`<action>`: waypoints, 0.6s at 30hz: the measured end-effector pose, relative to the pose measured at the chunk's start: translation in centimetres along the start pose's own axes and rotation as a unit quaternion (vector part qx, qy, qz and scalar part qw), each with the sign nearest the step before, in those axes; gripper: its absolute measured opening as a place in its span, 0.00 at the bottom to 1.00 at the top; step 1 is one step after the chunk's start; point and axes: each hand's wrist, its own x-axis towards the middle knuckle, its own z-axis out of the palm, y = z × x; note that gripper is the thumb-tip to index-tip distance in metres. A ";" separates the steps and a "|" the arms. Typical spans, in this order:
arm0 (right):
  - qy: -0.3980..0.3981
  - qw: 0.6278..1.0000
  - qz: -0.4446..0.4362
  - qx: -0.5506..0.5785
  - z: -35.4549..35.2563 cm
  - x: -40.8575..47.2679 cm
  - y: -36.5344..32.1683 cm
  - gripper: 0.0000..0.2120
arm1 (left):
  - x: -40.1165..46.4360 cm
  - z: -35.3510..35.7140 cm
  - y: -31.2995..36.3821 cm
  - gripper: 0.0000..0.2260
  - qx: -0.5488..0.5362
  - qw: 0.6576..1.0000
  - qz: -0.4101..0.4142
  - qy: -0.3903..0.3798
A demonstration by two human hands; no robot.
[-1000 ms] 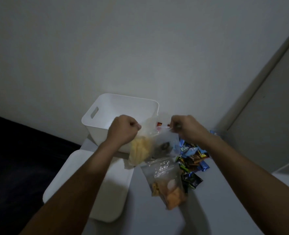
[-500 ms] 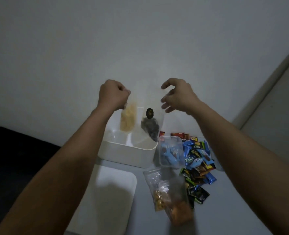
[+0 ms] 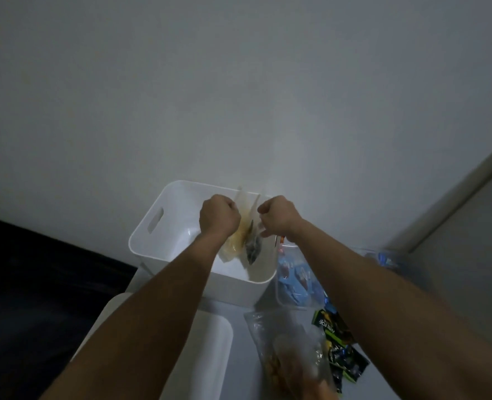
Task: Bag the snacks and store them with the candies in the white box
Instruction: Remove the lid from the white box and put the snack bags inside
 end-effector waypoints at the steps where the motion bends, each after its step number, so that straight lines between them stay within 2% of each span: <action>1: -0.008 1.000 0.008 0.002 0.3 0.2 0.2 0.16 | -0.1 0.6 -0.3 0.08 0.013 1.000 0.004 -0.003; 3: -0.031 0.999 0.030 0.008 0.7 0.4 0.7 0.16 | -0.3 2.0 -0.7 0.09 0.020 0.999 0.015 -0.041; 5: -0.048 0.998 0.047 -0.005 0.8 0.7 1.0 0.17 | -0.3 3.6 -1.1 0.11 0.006 0.994 0.014 -0.112; 7: -0.043 0.997 0.058 -0.007 0.7 0.9 1.2 0.17 | 0.0 4.9 -1.4 0.14 0.004 0.987 -0.023 -0.161; 10: 0.000 0.998 0.061 -0.017 0.0 0.9 1.3 0.16 | 0.3 4.9 -1.7 0.17 -0.091 0.972 -0.095 -0.196; 13: 0.067 0.997 0.029 -0.001 -1.1 0.7 2.1 0.15 | 0.0 4.0 -2.2 0.15 -0.114 0.973 -0.075 -0.185; 15: 0.089 0.996 0.025 0.008 -1.9 0.0 2.9 0.08 | -0.8 3.1 -2.1 0.12 -0.129 0.980 -0.039 -0.144; 18: 0.028 0.997 0.065 -0.004 -2.9 -2.5 4.6 0.06 | -3.2 1.5 -1.1 0.14 -0.139 0.986 0.027 -0.084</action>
